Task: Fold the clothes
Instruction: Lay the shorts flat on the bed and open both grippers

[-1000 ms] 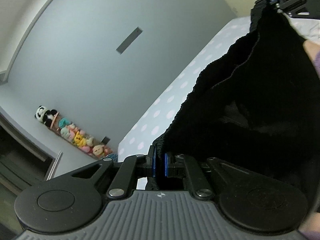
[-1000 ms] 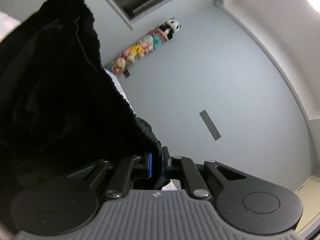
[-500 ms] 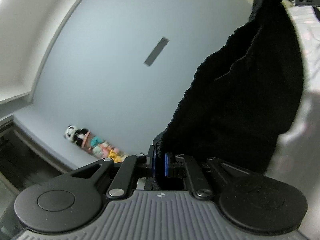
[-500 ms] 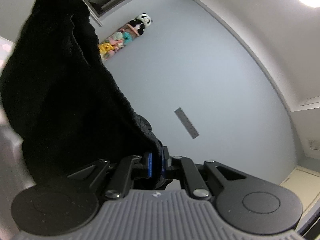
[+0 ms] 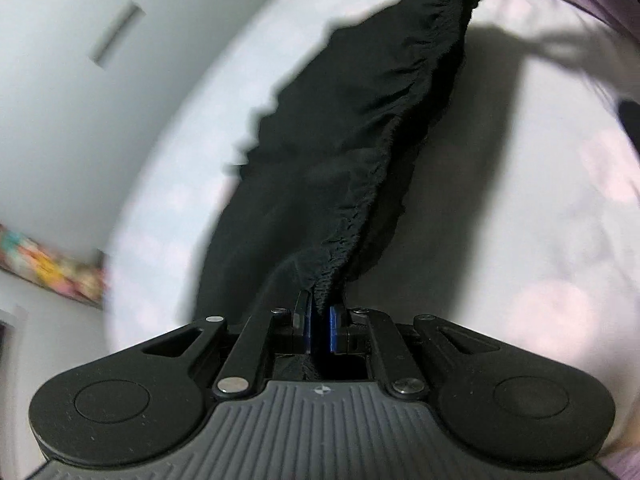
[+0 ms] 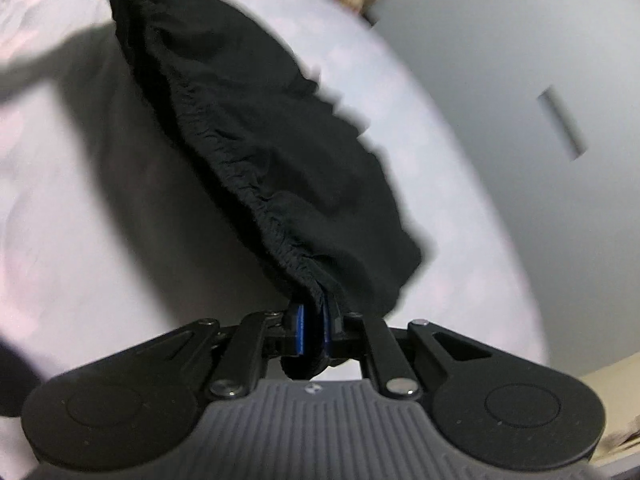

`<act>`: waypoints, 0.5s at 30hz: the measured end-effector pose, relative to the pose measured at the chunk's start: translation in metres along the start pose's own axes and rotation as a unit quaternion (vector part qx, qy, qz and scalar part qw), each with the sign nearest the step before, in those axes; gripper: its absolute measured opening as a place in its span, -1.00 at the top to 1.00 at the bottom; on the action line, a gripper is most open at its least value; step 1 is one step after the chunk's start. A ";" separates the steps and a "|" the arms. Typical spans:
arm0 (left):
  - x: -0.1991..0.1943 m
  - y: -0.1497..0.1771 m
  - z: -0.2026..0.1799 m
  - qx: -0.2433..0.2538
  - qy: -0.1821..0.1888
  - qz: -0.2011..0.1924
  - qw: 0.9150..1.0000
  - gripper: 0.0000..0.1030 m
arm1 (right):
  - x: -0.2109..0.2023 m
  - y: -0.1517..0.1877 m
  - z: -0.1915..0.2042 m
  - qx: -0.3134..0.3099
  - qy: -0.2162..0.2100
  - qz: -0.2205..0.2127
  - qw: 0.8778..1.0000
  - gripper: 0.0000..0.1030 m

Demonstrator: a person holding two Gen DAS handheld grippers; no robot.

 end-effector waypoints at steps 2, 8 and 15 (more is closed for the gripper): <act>0.017 0.015 -0.017 -0.027 0.030 0.014 0.999 0.88 | 0.015 0.022 0.019 0.024 -0.028 0.018 0.999 0.81; 0.035 0.029 -0.021 -0.144 0.071 0.024 0.987 0.81 | 0.037 0.045 0.032 0.079 -0.066 0.031 0.994 0.80; 0.033 0.043 -0.009 -0.279 0.117 0.008 0.953 0.58 | 0.024 0.036 0.074 0.154 -0.099 0.008 0.983 0.48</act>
Point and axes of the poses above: each gripper's, at about its wrist camera, not at the fingertips, and x roughly the way its jaws point, z to its left, y to its underside, the point moved 10 cm from there along x, roughly the way its jaws point, and after that the axes turned 1 degree about -y, right-handed, at the moved point
